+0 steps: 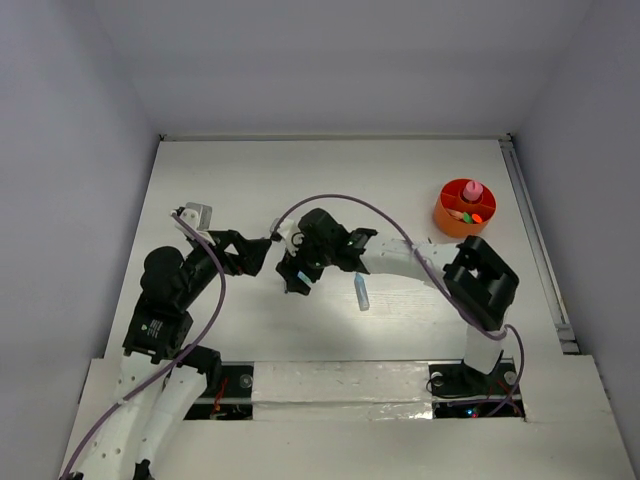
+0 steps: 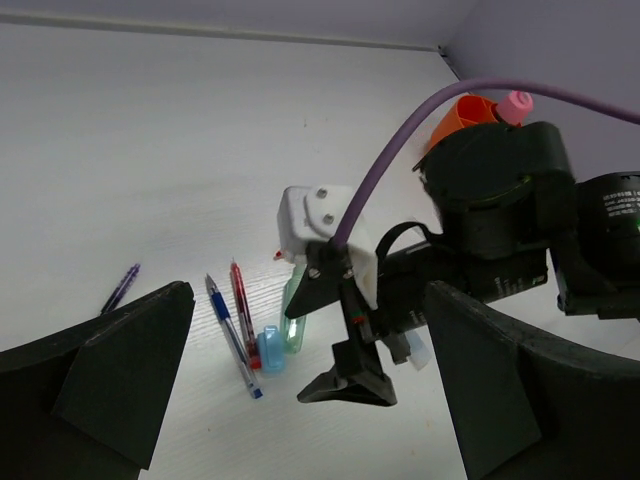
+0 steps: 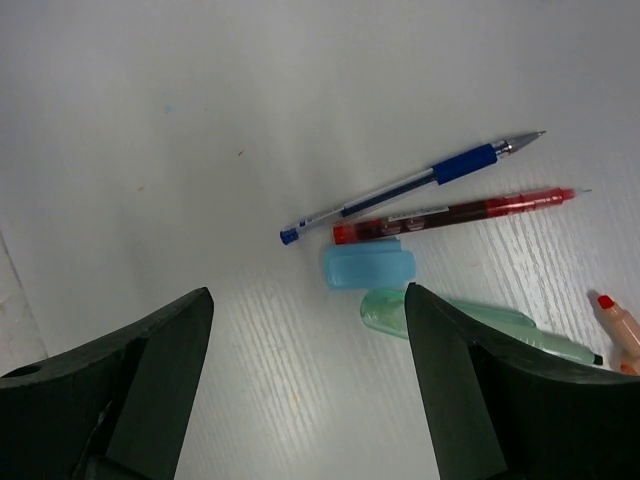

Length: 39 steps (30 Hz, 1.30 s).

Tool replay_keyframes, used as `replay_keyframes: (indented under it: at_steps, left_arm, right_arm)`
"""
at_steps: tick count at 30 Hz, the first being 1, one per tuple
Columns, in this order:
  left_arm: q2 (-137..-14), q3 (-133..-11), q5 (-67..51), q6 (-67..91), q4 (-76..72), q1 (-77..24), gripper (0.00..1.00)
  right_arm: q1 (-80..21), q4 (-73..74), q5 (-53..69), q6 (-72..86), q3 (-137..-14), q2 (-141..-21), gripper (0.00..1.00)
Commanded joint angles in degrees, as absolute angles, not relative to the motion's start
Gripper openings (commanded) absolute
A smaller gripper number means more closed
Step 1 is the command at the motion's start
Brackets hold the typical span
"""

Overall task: Sort the stationery into containers
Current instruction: Pick up the pen cap from the center of the board.

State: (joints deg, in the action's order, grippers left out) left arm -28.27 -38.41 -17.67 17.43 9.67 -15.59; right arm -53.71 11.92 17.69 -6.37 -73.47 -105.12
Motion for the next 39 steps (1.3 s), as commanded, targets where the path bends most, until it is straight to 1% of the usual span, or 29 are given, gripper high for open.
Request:
replay_keyframes:
  at_steps: [1,6,12,22,23,25,26,27,31,32,34,35,36,39]
  left_arm:
    - [-27.9,-40.2,-16.3,16.3,8.8,-15.2,0.99]
    - [-27.7,-40.1,-16.9,16.3,8.7,-15.2,0.99]
    - [-27.8,-39.8,-18.8,16.7,7.9,-15.2,0.99]
    - [-27.7,-39.9,-18.5,16.6,8.0,-15.2,0.99]
    - [-27.7,-39.9,-18.5,16.6,7.9,-15.2,0.99]
    - [-27.7,-39.8,-18.5,16.6,7.9,-15.2,0.99]
    - [-27.7,-39.8,-18.6,16.6,8.0,-15.2,0.99]
    - [-27.7,-39.8,-18.5,16.6,7.9,-15.2,0.99]
    - [-27.6,-39.8,-18.7,16.5,7.7,-15.2,0.99]
    - [-27.5,-39.8,-18.8,16.5,7.7,-15.7,0.99]
    - [-27.5,-39.7,-18.8,16.5,7.7,-15.7,0.99]
    - [-27.4,-39.7,-18.8,16.5,7.7,-15.7,0.99]
    - [-27.3,-39.6,-18.8,16.6,7.8,-15.7,0.99]
    - [-27.2,-39.6,-18.7,16.6,7.8,-15.7,0.99]
  right_arm:
    - [-54.8,15.6,13.1,-10.5,-78.1,-108.5,0.83]
    - [-55.4,17.1,9.5,-11.4,-80.1,-111.7,0.84]
    - [-55.4,15.1,8.6,-11.3,-79.8,-114.0,0.83]
    - [-57.0,12.0,6.3,-9.2,-79.7,-117.4,0.75]
    - [-57.0,11.8,5.5,-9.1,-79.7,-117.7,0.72]
    - [-57.5,11.6,5.1,-8.6,-79.9,-117.9,0.69]
    - [-57.5,11.4,5.0,-8.4,-79.7,-118.0,0.63]
    - [-57.5,11.5,4.9,-8.2,-79.7,-118.0,0.60]
    - [-57.5,9.8,3.3,-6.9,-78.8,-116.2,0.54]
    - [-57.5,9.2,3.1,-6.6,-78.1,-115.6,0.50]
    - [-57.5,8.4,2.9,-5.4,-77.9,-114.0,0.48]
    - [-57.5,8.4,1.9,-4.9,-77.8,-113.5,0.44]
    - [-57.5,8.3,1.0,-3.8,-77.7,-111.9,0.42]
    - [-57.5,6.4,-3.8,-1.5,-75.4,-108.4,0.38]
